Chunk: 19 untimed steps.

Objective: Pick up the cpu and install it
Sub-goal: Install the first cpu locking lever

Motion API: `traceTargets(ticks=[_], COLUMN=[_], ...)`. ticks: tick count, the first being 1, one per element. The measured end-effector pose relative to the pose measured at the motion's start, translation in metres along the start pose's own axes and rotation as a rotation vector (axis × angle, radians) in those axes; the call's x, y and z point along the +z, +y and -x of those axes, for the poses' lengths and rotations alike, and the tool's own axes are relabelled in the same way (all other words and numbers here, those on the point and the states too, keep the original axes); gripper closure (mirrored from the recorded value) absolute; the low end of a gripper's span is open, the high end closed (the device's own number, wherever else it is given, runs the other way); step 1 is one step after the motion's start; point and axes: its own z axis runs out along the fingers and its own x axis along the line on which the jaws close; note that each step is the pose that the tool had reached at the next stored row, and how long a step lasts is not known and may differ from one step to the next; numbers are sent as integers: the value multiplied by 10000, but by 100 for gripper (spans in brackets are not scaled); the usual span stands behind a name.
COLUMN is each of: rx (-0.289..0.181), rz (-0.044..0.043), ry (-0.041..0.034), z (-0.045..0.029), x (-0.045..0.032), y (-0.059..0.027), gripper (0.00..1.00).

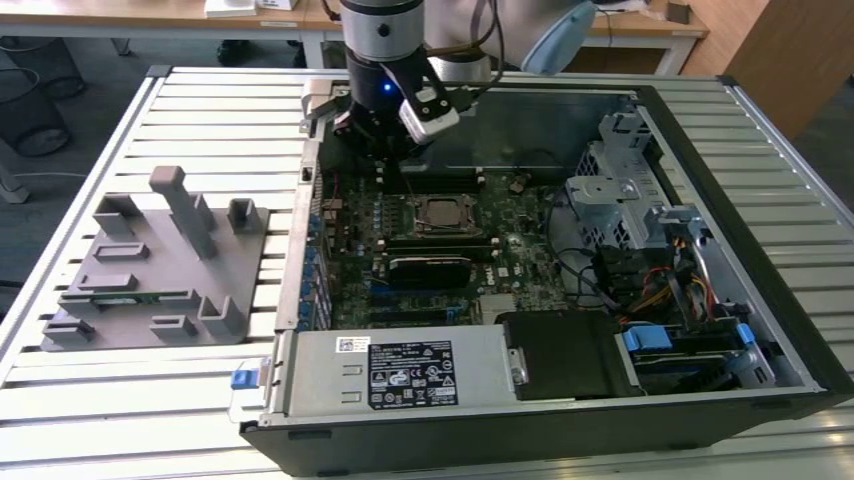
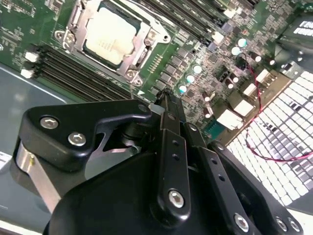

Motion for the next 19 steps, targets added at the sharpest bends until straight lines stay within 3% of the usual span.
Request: traceTargets(ticks=[7, 19], rx=[-11, -42], rz=[1, 2], ry=[-9, -8], z=[-76, -73], x=[-2, 12], y=[24, 193], gripper=[89, 89])
